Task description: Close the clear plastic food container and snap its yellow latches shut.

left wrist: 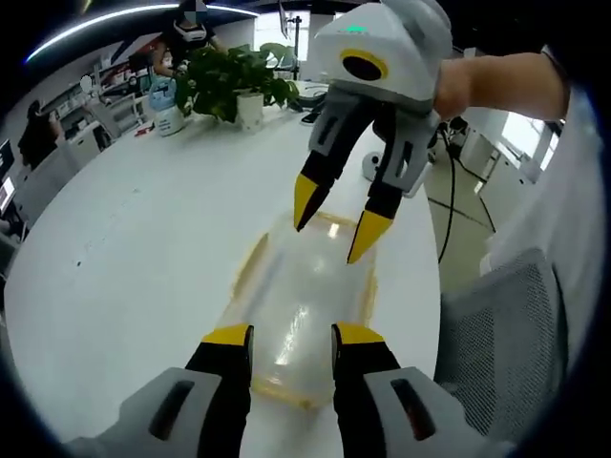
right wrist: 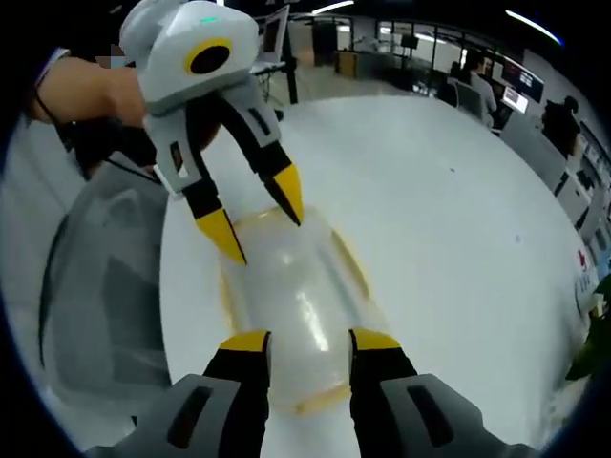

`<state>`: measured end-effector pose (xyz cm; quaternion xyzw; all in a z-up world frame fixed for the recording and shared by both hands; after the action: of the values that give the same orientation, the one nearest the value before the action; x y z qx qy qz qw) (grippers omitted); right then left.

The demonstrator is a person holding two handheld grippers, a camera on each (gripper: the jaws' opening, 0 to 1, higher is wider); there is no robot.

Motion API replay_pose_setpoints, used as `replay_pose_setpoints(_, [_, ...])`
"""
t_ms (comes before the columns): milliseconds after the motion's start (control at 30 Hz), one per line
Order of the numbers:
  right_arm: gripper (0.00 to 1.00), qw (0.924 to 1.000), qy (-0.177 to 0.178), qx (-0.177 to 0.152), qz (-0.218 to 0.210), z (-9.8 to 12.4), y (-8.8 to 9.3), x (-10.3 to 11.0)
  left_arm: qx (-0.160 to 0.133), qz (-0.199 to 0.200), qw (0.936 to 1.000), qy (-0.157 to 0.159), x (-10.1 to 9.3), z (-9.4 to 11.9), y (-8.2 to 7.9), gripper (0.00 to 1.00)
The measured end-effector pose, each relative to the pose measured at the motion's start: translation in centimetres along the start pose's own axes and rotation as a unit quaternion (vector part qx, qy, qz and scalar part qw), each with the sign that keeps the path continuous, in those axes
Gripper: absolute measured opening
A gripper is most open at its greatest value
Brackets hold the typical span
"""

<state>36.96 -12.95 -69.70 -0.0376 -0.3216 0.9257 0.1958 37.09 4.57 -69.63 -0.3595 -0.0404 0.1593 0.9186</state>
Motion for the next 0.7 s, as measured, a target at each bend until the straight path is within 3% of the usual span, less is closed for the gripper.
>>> replay_pose_setpoints(700, [0.3,0.9994,-0.018,-0.014,0.026,-1.5,-1.6,0.3,-0.01,-0.004,0.9999,0.013,-0.4,-1.3,-0.7,0.32])
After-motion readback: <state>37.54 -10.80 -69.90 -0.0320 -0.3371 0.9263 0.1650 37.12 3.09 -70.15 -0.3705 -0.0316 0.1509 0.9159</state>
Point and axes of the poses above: the point that each gripper's makers call its tool centre point, and the gripper's own axes: z roughly backward along the fingers, x roughly to its left, y roughly out of its underside, the point moved 10 cm from there along z, roughly backward along the fingers, and after that the axes turned 2 degrees about -x, right-handed, at the moved point
